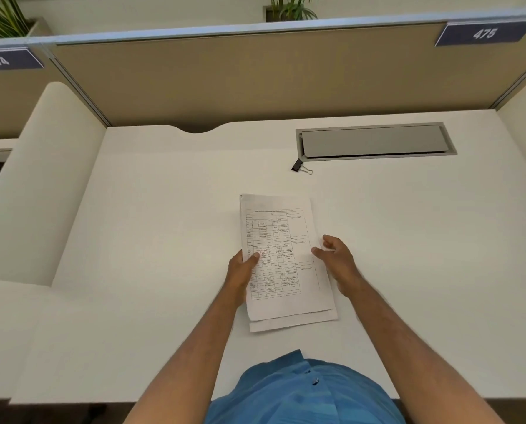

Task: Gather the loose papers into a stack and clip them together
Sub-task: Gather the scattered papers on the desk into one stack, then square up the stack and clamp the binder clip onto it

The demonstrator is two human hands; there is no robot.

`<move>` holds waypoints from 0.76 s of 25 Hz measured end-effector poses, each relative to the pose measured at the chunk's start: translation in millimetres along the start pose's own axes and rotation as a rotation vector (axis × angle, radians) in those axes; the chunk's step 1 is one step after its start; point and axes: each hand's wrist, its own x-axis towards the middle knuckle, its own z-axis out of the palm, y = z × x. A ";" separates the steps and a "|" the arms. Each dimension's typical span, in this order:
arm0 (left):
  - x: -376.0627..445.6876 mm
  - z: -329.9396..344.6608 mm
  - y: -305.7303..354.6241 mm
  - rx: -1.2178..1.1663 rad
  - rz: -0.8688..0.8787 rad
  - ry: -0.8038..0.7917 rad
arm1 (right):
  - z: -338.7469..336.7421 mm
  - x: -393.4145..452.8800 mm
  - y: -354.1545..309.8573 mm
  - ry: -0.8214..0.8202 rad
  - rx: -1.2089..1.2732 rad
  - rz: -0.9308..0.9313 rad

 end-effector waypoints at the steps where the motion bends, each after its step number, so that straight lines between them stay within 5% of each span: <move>1: -1.3 -0.6 2.8 -0.021 -0.006 -0.016 | -0.8 0.2 1.1 0.011 0.021 0.002; 8: -14.3 9.8 43.0 -0.007 0.155 -0.090 | -14.9 -12.9 -54.0 -0.173 0.259 -0.085; 15: -38.7 21.7 113.6 0.036 0.474 -0.113 | -31.4 -67.7 -131.6 -0.058 0.233 -0.465; 19: -48.9 17.9 110.2 0.090 0.514 -0.147 | -39.2 -86.5 -116.5 -0.010 0.190 -0.500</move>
